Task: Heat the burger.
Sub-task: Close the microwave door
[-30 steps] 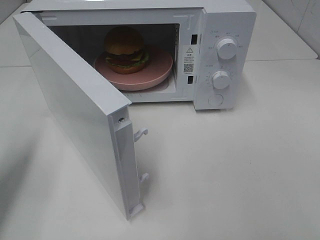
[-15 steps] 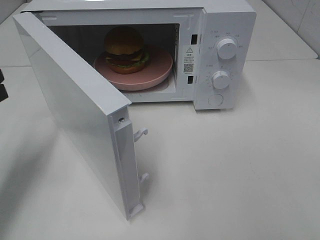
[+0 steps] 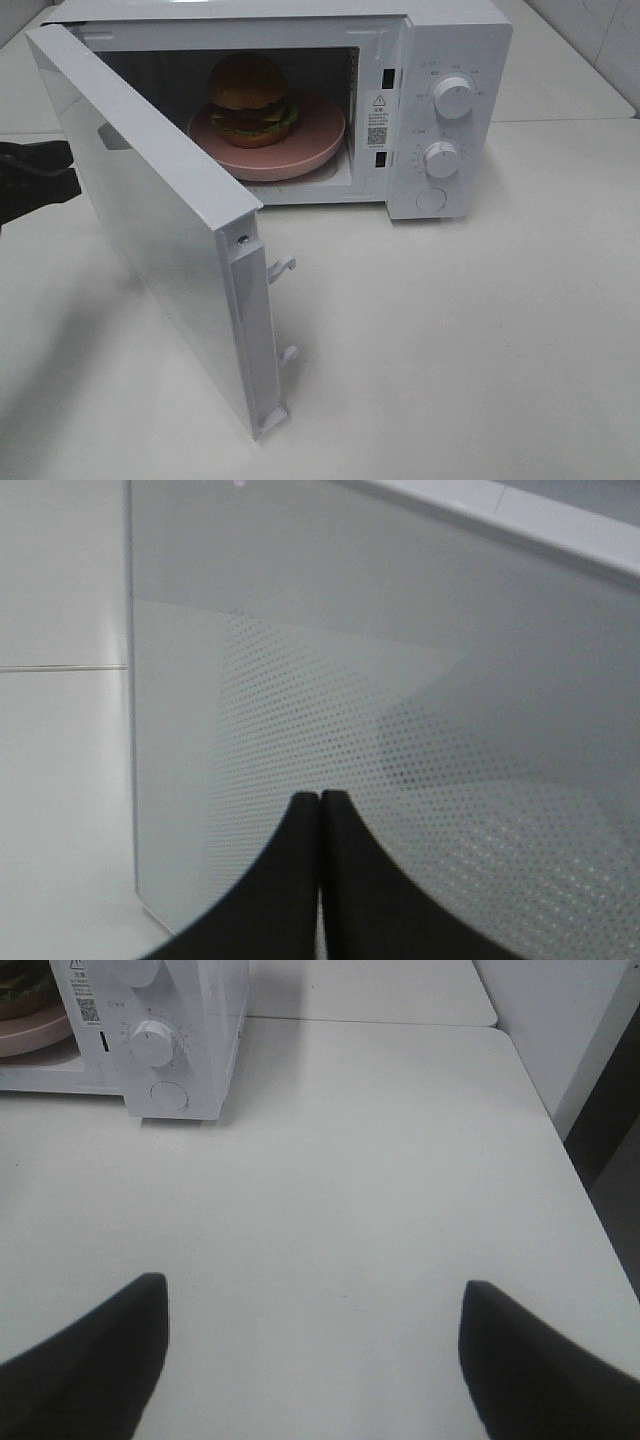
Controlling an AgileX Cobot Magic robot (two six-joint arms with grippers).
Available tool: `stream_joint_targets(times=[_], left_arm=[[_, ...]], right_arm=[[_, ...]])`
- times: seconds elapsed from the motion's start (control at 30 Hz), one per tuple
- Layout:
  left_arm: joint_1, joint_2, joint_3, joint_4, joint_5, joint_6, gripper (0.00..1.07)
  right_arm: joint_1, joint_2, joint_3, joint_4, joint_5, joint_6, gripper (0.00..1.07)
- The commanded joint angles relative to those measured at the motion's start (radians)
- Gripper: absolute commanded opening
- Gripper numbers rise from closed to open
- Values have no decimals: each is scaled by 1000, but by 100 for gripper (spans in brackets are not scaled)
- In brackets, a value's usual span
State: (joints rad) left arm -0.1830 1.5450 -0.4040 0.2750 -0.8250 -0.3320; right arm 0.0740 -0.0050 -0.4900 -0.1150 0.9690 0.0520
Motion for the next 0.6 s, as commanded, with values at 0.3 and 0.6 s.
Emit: stream_joint_targets(times=[0.3,0.6], left_arm=[[-112,48,-77,-48,0,51,0],[-213,109,-164,-133,15,88,0]], right_arm=[[-6,-28,1,-3,-8,-3,76],[-6,-28,1,-3,-8,-3,76]])
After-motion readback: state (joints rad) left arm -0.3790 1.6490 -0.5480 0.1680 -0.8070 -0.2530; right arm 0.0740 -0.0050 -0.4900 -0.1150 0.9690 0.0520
